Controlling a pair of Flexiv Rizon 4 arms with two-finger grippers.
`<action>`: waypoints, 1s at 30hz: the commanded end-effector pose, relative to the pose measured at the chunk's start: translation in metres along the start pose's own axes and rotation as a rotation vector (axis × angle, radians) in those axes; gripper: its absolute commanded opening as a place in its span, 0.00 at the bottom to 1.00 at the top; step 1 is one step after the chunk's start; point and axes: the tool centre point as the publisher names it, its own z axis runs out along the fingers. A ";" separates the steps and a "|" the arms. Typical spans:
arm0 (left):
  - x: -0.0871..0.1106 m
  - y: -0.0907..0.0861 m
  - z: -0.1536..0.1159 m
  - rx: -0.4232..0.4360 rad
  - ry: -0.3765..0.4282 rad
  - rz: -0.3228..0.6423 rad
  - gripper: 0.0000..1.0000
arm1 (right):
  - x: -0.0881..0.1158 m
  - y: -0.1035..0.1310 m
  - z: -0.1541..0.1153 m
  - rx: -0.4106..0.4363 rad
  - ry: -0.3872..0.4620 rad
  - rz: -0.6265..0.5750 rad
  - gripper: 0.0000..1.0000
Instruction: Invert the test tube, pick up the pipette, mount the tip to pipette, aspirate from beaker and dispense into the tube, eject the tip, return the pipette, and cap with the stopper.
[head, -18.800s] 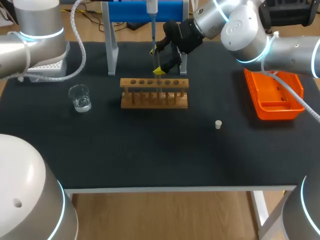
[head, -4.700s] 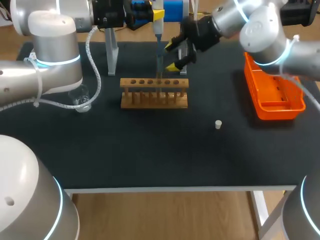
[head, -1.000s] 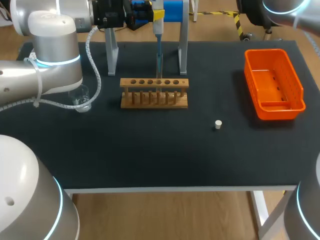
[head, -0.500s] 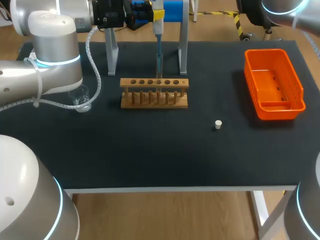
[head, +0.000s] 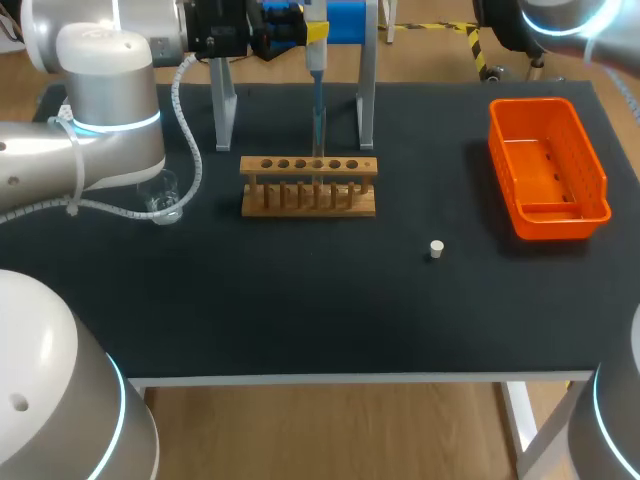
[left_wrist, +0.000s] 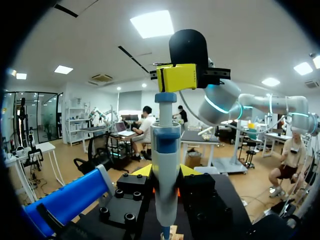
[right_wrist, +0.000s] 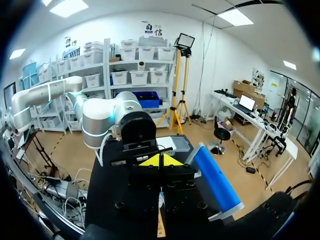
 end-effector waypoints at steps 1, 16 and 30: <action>0.000 -0.002 0.001 0.005 -0.004 0.002 0.00 | -0.001 -0.004 0.002 0.007 0.001 0.002 0.00; 0.000 -0.002 0.001 0.005 -0.004 0.002 0.00 | -0.002 -0.012 0.008 0.019 0.010 0.014 0.00; 0.000 -0.002 0.001 0.005 -0.004 0.002 0.00 | -0.001 -0.021 0.012 0.033 0.017 0.030 0.00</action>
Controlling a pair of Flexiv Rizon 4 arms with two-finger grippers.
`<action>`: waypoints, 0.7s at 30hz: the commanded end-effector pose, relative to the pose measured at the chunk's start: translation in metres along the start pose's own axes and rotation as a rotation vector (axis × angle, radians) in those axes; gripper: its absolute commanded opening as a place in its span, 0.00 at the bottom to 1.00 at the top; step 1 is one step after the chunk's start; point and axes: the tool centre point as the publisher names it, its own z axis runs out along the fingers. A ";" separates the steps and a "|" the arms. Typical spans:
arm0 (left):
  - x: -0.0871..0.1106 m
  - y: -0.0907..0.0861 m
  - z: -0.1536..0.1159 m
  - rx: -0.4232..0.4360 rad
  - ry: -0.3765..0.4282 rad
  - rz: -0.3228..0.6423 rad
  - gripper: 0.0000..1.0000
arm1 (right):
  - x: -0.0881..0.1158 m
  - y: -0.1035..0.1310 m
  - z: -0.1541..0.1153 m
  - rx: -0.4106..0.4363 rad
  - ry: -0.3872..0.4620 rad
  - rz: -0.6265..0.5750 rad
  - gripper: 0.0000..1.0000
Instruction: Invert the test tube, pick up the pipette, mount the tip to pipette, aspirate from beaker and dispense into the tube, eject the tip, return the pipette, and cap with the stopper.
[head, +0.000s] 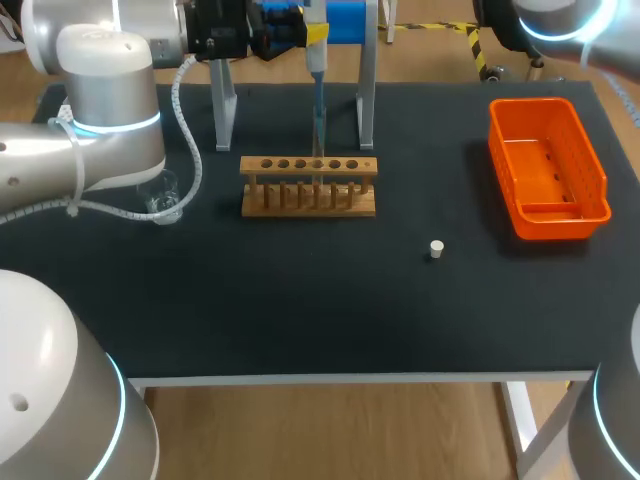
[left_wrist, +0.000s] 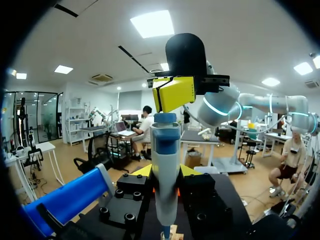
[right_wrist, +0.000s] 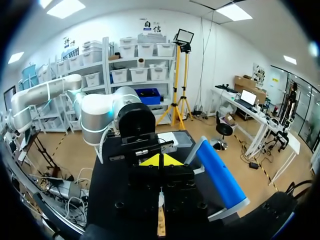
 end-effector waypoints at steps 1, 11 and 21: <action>0.000 -0.004 0.001 0.005 -0.004 0.002 0.00 | -0.001 -0.005 0.003 0.009 0.002 0.003 0.00; 0.000 -0.004 0.001 0.005 -0.004 0.002 0.00 | 0.007 0.014 -0.020 -0.045 -0.004 -0.052 0.00; 0.000 -0.004 0.001 0.005 -0.004 0.002 0.00 | 0.027 0.007 -0.071 -0.111 -0.022 -0.194 1.00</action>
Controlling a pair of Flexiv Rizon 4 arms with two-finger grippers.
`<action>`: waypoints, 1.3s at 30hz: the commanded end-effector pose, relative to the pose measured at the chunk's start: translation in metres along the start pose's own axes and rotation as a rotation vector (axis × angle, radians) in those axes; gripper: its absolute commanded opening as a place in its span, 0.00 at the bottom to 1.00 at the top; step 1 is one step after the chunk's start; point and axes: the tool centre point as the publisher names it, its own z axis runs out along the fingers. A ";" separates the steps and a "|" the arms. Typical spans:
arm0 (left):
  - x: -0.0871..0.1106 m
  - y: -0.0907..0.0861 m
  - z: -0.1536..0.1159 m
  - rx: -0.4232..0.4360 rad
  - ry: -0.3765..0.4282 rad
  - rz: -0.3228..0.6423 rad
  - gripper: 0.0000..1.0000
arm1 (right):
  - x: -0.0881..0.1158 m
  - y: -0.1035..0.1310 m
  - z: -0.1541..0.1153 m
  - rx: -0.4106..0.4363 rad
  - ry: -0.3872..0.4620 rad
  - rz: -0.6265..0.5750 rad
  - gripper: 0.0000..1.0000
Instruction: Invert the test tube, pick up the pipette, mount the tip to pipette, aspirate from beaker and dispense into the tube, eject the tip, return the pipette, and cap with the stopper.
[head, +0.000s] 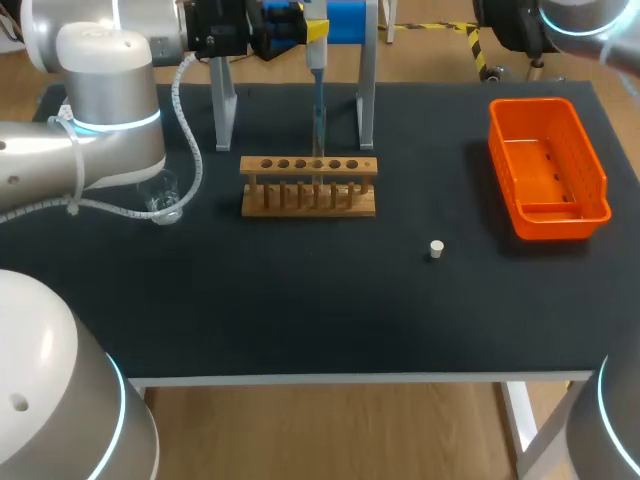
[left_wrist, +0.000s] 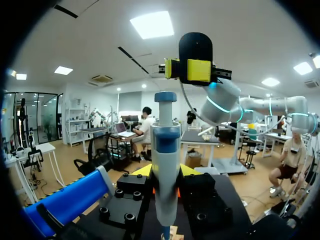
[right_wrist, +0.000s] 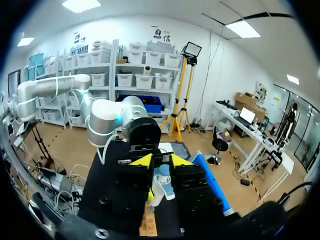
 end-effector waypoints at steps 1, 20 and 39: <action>0.000 0.000 0.001 0.000 -0.004 0.000 0.00 | 0.019 -0.018 -0.033 -0.029 -0.001 -0.058 1.00; 0.000 0.000 0.001 0.000 -0.004 0.000 0.00 | 0.032 -0.178 -0.009 0.108 0.149 -0.088 1.00; 0.000 0.000 0.001 0.000 -0.004 0.000 0.00 | 0.057 -0.242 0.080 0.149 0.202 -0.003 1.00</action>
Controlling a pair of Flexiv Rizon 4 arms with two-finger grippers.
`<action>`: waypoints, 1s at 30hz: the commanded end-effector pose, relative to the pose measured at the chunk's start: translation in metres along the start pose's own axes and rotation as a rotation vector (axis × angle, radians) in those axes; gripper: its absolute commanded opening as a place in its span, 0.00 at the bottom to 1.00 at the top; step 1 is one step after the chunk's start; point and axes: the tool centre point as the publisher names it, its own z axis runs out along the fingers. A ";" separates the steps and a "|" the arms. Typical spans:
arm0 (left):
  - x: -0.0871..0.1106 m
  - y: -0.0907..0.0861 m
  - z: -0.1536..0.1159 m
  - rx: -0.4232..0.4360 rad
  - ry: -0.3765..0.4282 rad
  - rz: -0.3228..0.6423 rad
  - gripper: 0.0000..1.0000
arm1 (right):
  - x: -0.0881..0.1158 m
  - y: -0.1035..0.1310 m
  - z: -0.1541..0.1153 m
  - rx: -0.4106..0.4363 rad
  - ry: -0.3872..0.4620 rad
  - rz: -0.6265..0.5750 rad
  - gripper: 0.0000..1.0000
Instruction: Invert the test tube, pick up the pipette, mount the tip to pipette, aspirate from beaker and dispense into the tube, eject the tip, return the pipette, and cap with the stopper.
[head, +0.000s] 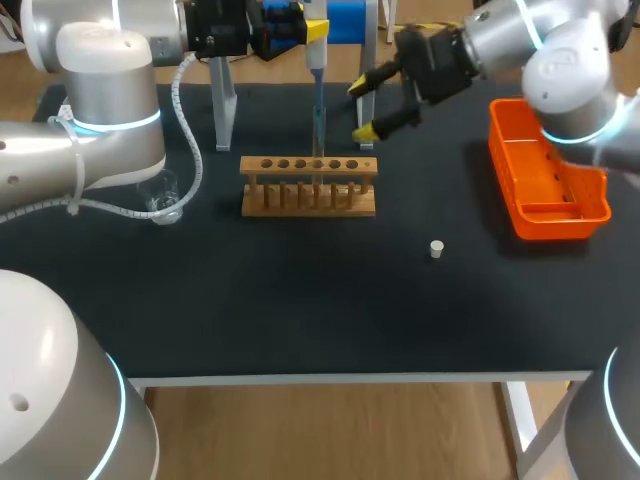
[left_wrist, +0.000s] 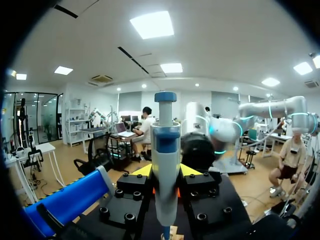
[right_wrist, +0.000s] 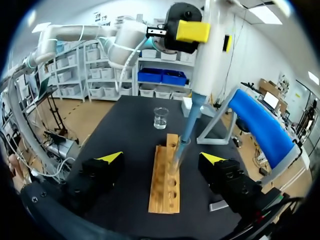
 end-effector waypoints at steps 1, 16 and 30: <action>0.000 0.000 0.001 0.000 -0.004 0.000 0.00 | -0.004 -0.006 0.023 -0.001 -0.001 0.028 1.00; 0.000 0.000 0.001 0.000 -0.004 0.000 0.00 | -0.014 -0.034 0.067 -0.005 0.001 0.081 1.00; 0.000 0.000 0.001 0.000 -0.004 0.000 0.00 | -0.036 -0.041 0.097 0.004 0.019 0.077 1.00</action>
